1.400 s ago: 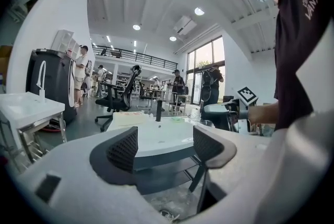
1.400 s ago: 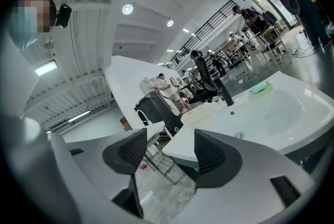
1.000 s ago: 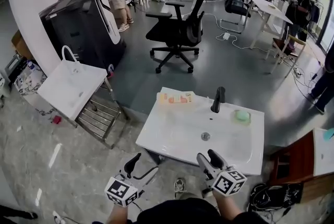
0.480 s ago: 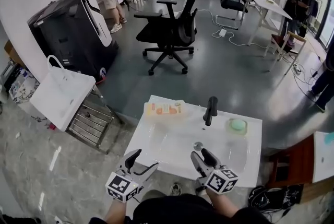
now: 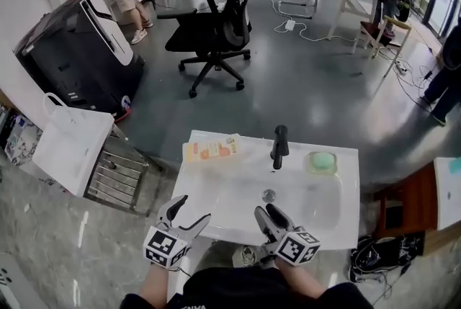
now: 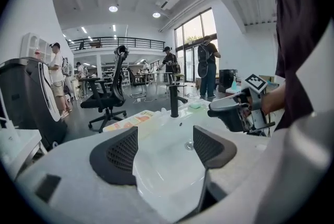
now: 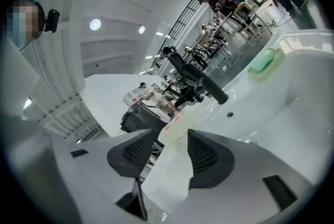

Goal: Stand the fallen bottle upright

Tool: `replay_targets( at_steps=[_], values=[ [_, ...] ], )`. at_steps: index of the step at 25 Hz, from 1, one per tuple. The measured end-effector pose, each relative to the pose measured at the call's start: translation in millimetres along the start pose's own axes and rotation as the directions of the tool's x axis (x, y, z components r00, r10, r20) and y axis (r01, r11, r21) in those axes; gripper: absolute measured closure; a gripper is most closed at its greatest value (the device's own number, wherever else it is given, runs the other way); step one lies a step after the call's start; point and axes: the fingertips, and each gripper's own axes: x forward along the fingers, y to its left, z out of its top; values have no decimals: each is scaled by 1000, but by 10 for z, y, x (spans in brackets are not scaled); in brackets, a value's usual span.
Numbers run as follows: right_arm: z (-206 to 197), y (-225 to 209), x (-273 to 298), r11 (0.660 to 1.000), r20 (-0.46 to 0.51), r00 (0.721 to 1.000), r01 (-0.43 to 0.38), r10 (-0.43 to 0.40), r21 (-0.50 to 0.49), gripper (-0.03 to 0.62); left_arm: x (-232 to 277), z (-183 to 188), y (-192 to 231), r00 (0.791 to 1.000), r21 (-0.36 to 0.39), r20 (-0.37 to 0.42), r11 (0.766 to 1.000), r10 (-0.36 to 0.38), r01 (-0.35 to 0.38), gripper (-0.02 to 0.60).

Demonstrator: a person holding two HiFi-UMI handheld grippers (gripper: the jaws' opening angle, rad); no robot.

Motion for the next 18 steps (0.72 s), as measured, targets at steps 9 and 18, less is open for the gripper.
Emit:
replay_targets(
  at_steps=[9,18],
  values=[
    [15,-154,476,984,128,987,74,-96,165,413,368,-81,603,994,81,-78,993,-80,87,253],
    [60,-293,1228,956,189,959,164,-213,244,414,724,-193,1174,975,156,-147,970,-166,189,253]
  ],
)
